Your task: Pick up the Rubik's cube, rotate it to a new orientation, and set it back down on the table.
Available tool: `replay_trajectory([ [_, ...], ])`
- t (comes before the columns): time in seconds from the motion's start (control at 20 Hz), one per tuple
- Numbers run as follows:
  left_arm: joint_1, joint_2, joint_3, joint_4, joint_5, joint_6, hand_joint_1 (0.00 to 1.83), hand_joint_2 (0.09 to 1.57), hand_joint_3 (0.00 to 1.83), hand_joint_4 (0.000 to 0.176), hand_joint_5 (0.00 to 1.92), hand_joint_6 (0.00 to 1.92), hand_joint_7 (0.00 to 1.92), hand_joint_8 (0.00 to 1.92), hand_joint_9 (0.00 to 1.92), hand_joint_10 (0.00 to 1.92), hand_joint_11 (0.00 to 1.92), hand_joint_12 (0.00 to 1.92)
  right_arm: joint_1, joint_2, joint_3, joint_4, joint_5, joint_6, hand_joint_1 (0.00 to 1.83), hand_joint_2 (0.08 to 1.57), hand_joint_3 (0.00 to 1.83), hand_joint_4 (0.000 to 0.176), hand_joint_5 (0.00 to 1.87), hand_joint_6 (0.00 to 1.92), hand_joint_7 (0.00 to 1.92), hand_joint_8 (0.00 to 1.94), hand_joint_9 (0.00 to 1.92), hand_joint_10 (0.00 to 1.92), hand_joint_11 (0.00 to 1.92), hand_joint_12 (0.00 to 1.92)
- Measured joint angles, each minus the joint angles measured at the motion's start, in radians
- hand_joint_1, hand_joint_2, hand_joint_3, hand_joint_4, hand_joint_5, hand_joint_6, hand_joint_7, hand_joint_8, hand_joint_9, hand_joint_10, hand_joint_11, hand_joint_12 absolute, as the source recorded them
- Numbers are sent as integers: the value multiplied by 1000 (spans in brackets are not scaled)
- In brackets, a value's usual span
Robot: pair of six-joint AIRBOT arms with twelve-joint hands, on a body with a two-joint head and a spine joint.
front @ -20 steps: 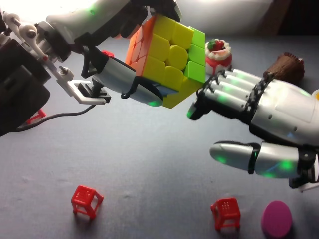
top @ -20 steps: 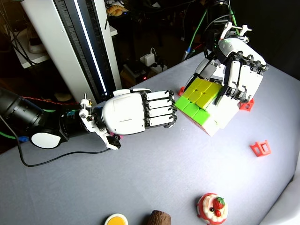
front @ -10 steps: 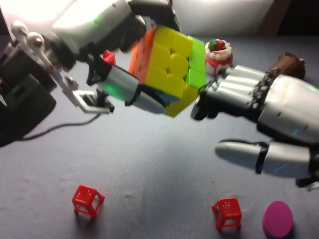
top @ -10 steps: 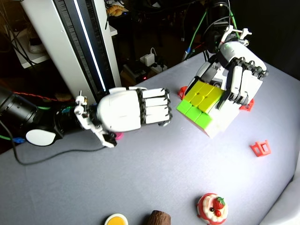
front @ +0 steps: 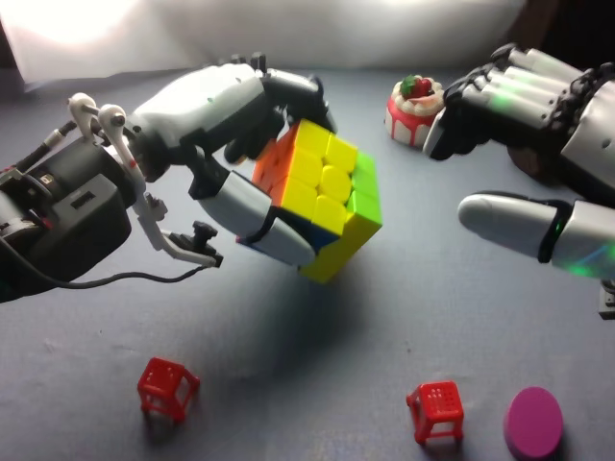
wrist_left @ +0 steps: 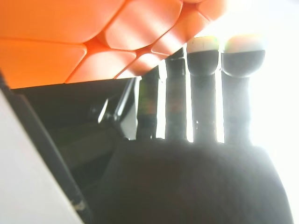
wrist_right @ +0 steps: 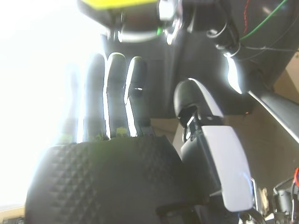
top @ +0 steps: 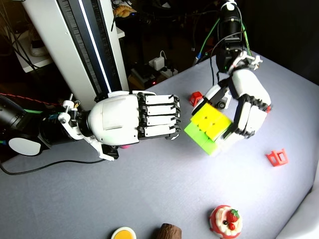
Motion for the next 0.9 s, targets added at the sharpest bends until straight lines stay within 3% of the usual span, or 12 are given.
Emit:
replay_trajectory([
  [0.1, 3, -3, 7, -12, 5, -9, 1102, 1195, 294, 0, 553, 1548, 680, 1720, 689, 1921, 816, 1921, 0, 4, 0, 14, 13, 0, 61, 1381, 2, 0, 138, 1416, 204, 1573, 185, 1739, 0, 1921],
  [0.15, 8, -3, 9, -11, 6, -9, 943, 1291, 97, 0, 572, 1582, 473, 1399, 439, 1651, 421, 1921, 0, 6, 0, 19, 14, 0, 57, 1388, 4, 0, 151, 1419, 210, 1581, 197, 1748, 0, 1921],
  [0.3, 14, 10, -3, 0, 29, -4, 870, 1162, 0, 2, 233, 878, 290, 703, 168, 1072, 19, 1785, 0, 12, 0, 21, 14, 0, 29, 1407, 6, 0, 131, 1429, 217, 1605, 201, 1784, 0, 1921],
  [0.35, 16, 23, -13, 0, 30, 5, 856, 1144, 0, 20, 227, 745, 305, 539, 124, 1013, 3, 1741, 0, 13, 0, 21, 14, 0, 27, 1407, 5, 0, 137, 1435, 217, 1602, 194, 1779, 0, 1921],
  [0.45, 20, 43, -23, -4, 23, 19, 859, 1090, 0, 17, 248, 485, 313, 227, 42, 867, 0, 1591, 0, 13, 0, 22, 15, 0, 39, 1396, 1, 0, 125, 1426, 193, 1584, 159, 1782, 0, 1921],
  [0.55, 31, 67, -39, -2, 0, 22, 846, 1072, 0, 61, 190, 386, 241, 96, 1, 690, 0, 1451, 0, 13, 0, 29, 15, 0, 78, 1398, 0, 0, 124, 1416, 180, 1580, 170, 1817, 0, 1921],
  [0.6, 34, 77, -50, -5, -12, 27, 802, 1050, 0, 82, 150, 278, 182, 38, 0, 453, 0, 1183, 0, 13, 0, 31, 16, 0, 110, 1387, 0, 0, 144, 1404, 197, 1566, 196, 1819, 0, 1921],
  [0.7, 42, 94, -65, 3, -19, 31, 746, 1025, 0, 77, 137, 189, 156, 12, 29, 266, 0, 953, 0, 13, 0, 31, 19, 0, 104, 1392, 0, 0, 132, 1394, 184, 1555, 184, 1814, 0, 1921],
  [0.75, 47, 102, -73, 4, -33, 35, 694, 982, 0, 91, 61, 39, 13, 0, 0, 17, 0, 342, 0, 13, 0, 32, 18, 0, 86, 1399, 2, 0, 113, 1383, 147, 1533, 149, 1810, 0, 1921],
  [0.8, 49, 107, -79, 6, -41, 44, 694, 982, 0, 91, 61, 39, 13, 0, 0, 17, 0, 342, 0, 13, 0, 32, 19, 0, 86, 1399, 2, 0, 113, 1383, 147, 1533, 149, 1810, 0, 1921],
  [0.85, 56, 116, -88, 8, -51, 51, 673, 986, 0, 126, 45, 15, 2, 0, 0, 3, 0, 370, 0, 13, 0, 33, 20, 0, 86, 1395, 0, 0, 120, 1368, 141, 1510, 142, 1785, 0, 1921],
  [0.9, 62, 126, -98, 6, -58, 55, 757, 989, 1, 141, 1, 2, 0, 0, 0, 0, 0, 14, 0, 13, 0, 35, 20, 0, 39, 1414, 6, 0, 97, 1381, 117, 1465, 128, 1751, 0, 1921],
])
